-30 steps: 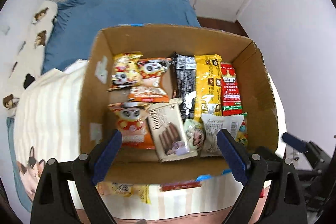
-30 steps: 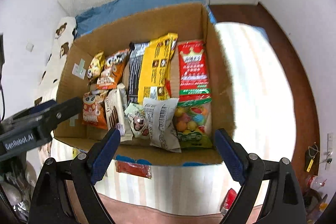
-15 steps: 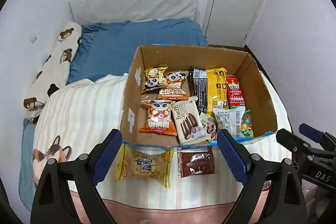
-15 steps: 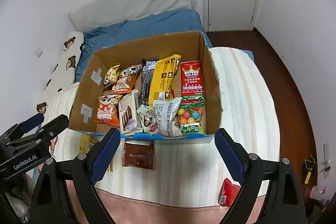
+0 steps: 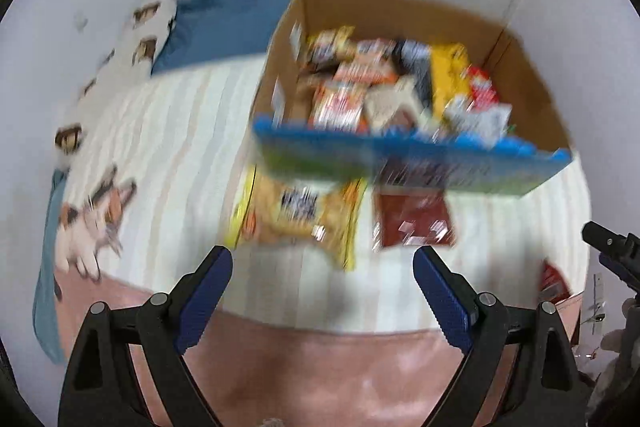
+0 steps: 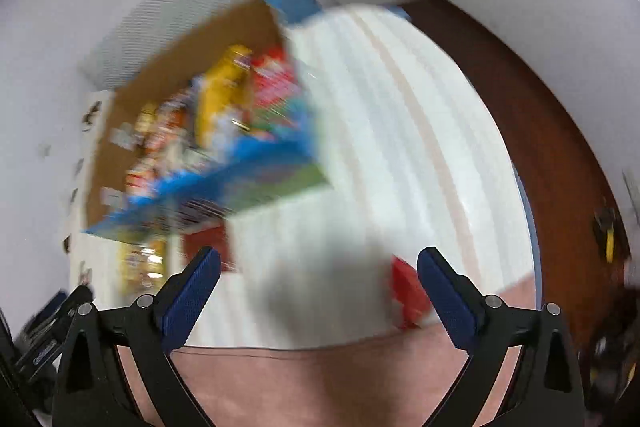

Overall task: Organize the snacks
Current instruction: 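Grasp the yellow egg biscuit bag with the left tool while the right tool grasps a red triangular packet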

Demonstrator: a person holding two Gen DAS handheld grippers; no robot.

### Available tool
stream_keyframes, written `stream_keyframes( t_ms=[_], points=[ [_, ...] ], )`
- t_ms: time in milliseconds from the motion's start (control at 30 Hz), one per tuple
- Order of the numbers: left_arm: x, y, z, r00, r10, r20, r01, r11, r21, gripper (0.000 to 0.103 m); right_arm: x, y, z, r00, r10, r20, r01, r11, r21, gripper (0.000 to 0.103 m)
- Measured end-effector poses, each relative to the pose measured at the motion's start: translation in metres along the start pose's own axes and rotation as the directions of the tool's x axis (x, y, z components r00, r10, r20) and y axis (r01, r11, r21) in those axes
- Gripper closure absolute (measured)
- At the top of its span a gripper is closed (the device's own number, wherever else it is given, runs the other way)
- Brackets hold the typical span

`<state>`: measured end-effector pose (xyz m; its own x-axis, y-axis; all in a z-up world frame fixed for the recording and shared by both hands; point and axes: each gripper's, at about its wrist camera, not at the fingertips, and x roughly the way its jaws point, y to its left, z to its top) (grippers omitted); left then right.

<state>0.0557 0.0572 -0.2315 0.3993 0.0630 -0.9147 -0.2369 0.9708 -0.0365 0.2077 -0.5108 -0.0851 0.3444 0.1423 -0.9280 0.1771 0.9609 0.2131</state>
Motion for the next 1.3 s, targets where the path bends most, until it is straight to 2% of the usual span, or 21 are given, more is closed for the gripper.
stream_keyframes(
  t_ms=[200,300,367,433,533,600,700,833,900,967,1133,1200,1300],
  points=[
    [0.046,0.016,-0.021,0.994,0.034,-0.107,-0.039,0.998,-0.043,0.010,0.057,-0.045,-0.010,0.990,-0.089,-0.106,0.099,0.990,0.096,0.002],
    [0.059,0.022,-0.023,0.990,0.044,-0.137,-0.052,0.997,-0.056,0.010,0.080,-0.055,-0.017,0.986,-0.086,-0.145,0.104,0.987,0.123,0.006],
    [0.064,0.026,-0.021,0.988,0.049,-0.145,-0.059,0.996,-0.065,0.010,0.090,-0.057,-0.023,0.983,-0.101,-0.153,0.120,0.985,0.122,0.036],
    [0.067,0.032,-0.017,0.988,0.051,-0.148,-0.062,0.995,-0.074,0.010,0.089,-0.053,-0.028,0.987,-0.096,-0.127,0.110,0.988,0.106,0.044],
    [0.073,0.040,-0.007,0.988,0.043,-0.150,-0.057,0.995,-0.086,0.010,0.088,-0.037,-0.036,0.991,-0.045,-0.126,0.054,0.996,0.074,0.046],
    [0.079,0.045,0.000,0.985,0.014,-0.172,-0.032,0.994,-0.102,0.010,0.090,-0.021,-0.041,0.990,-0.013,-0.137,0.019,0.999,0.042,0.046],
    [0.096,0.052,0.015,0.971,-0.055,-0.233,0.021,0.989,-0.145,0.010,0.094,0.006,-0.048,0.988,0.021,-0.154,-0.021,1.000,-0.003,0.046],
    [0.120,0.059,0.031,0.957,-0.106,-0.269,0.036,0.967,-0.254,0.010,0.101,0.033,-0.057,0.986,0.024,-0.163,-0.033,0.998,-0.053,0.046],
    [0.127,0.057,0.033,0.959,-0.091,-0.268,0.017,0.963,-0.269,0.010,0.103,0.043,-0.060,0.985,0.016,-0.172,-0.029,0.997,-0.077,0.046],
    [0.135,0.057,0.030,0.959,-0.065,-0.278,-0.006,0.969,-0.246,0.010,0.103,0.046,-0.063,0.984,0.014,-0.177,-0.030,0.996,-0.088,0.046],
    [0.128,0.085,0.001,0.947,-0.019,-0.320,-0.058,0.971,-0.231,0.008,0.103,0.049,-0.065,0.983,0.022,-0.184,-0.038,0.996,-0.083,0.046],
    [0.118,0.103,-0.011,0.944,-0.030,-0.328,-0.070,0.955,-0.289,0.009,0.102,0.044,-0.061,0.983,0.026,-0.183,-0.041,0.996,-0.076,0.046],
    [0.105,0.122,-0.019,0.949,-0.136,-0.283,0.002,0.903,-0.429,0.010,0.099,0.046,-0.060,0.984,0.022,-0.179,-0.037,0.996,-0.081,0.046]
  ],
)
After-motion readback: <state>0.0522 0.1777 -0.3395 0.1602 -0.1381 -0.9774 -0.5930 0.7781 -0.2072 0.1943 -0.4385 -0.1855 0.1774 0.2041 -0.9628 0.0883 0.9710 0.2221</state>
